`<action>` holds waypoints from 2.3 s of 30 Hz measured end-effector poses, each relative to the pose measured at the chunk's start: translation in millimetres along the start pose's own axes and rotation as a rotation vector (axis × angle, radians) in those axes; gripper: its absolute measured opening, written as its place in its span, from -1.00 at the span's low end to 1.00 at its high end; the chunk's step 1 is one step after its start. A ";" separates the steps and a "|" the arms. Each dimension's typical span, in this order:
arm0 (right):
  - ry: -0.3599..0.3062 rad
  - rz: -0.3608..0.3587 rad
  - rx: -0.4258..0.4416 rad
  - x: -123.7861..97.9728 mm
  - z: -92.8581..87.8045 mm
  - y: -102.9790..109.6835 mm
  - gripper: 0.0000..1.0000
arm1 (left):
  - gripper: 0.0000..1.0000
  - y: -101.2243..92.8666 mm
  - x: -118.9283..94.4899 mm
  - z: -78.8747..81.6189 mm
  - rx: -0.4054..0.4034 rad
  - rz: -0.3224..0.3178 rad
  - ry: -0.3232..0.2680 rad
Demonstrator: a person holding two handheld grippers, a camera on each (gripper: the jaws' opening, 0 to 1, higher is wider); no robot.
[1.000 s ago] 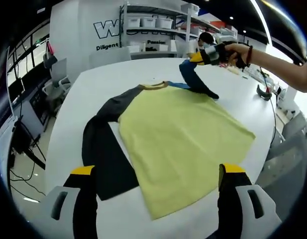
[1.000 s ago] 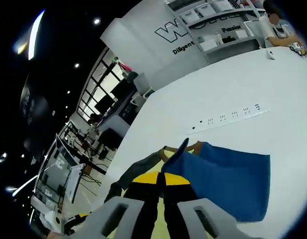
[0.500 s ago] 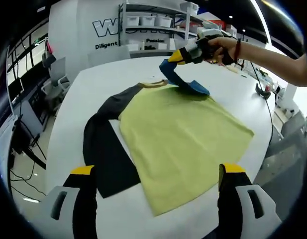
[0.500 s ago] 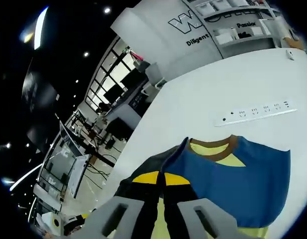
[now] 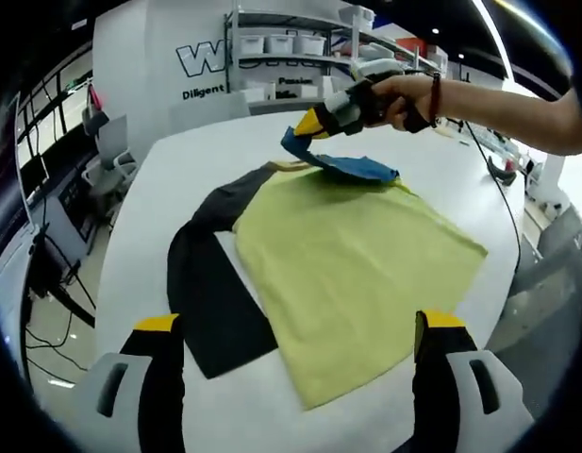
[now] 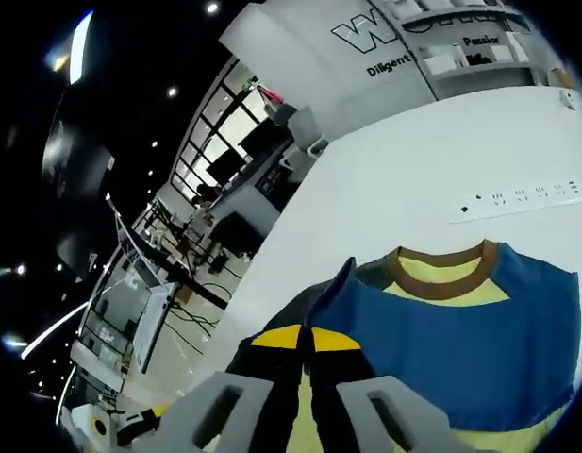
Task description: Fold the garment on the visible template until the final outline fits inside the template.
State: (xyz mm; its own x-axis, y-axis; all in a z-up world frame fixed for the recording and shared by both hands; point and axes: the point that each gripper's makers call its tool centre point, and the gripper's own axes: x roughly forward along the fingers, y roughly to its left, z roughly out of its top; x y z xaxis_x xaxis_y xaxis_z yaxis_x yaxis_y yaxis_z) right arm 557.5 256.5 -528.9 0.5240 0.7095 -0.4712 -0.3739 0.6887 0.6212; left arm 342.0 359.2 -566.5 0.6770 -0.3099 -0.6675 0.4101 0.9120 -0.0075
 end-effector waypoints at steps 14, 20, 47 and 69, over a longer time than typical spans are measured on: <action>0.077 0.033 -0.184 24.8 -36.7 10.7 -0.61 | 0.98 3.8 -2.5 0.1 0.006 0.011 -0.009; 0.061 0.032 -0.327 18.0 -25.4 6.5 -0.40 | 0.98 3.2 -2.1 1.0 0.000 0.013 -0.011; 0.004 -0.185 -0.594 -50.0 -16.2 -78.5 0.22 | 0.98 -13.5 0.4 7.5 -0.015 -0.035 -0.025; -0.022 -0.264 -0.704 -106.1 -29.2 -118.9 0.31 | 0.99 -17.6 -1.3 9.2 -0.014 -0.024 -0.030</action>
State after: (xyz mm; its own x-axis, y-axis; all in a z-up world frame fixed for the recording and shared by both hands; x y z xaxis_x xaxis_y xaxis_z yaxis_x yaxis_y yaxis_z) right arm 524.0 103.7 -571.0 0.6760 0.5098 -0.5321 -0.6311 0.7733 -0.0609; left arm 339.5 341.1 -558.7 0.6851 -0.3399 -0.6443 0.4184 0.9076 -0.0339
